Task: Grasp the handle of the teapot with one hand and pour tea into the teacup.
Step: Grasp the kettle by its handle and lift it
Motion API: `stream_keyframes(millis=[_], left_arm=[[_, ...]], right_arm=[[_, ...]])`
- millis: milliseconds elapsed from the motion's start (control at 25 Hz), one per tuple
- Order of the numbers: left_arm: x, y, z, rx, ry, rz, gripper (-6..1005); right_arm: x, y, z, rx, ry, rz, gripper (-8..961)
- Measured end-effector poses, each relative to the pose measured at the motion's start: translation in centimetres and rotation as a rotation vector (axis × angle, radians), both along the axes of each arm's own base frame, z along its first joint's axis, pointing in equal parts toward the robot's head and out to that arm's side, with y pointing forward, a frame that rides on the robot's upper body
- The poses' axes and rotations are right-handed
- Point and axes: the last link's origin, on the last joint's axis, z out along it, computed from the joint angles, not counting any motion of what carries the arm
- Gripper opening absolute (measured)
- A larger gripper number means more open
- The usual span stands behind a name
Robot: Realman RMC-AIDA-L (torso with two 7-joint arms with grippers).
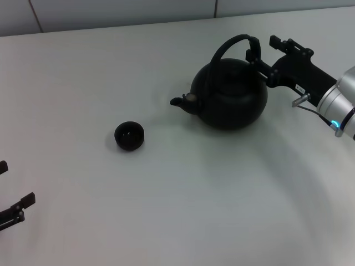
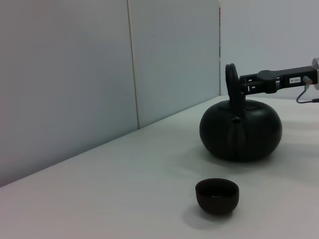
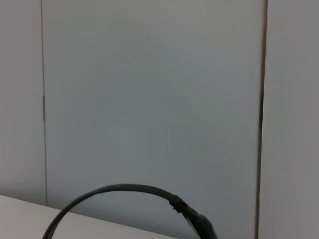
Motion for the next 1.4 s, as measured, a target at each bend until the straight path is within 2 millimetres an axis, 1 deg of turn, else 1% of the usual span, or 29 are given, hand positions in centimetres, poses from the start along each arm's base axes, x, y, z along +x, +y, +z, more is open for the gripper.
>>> stream_keyframes(millis=[360,600,800,920,1360,1400], left_arm=[[0.2,0.1,-0.1,0.0,-0.002,-0.007,859],[0.2,0.1,-0.1,-0.001,-0.002,-0.009,859],[0.2,0.1,-0.2,-0.001,-0.003,-0.008,859],[0.2,0.0,-0.2,-0.002,-0.005,-0.005,859],[0.2,0.0,-0.2,-0.001,-0.006,-0.006,859],[0.2,0.0,-0.2,-0.001,-0.008,-0.006,859]], right_arm=[[-0.1,0.0,-0.1,-0.003,0.001,0.001,657],[-0.2,0.2,-0.6,-0.019,-0.006,-0.006,655],[-0.6,0.3,-1.0,-0.035,-0.012,0.006,502],[-0.7,0.4,-1.0,-0.036,-0.01,0.006,295],[-0.8,0.4,-1.0,-0.035,-0.006,0.012,91],[-0.9,0.5,-1.0,-0.034,-0.004,0.015,90]])
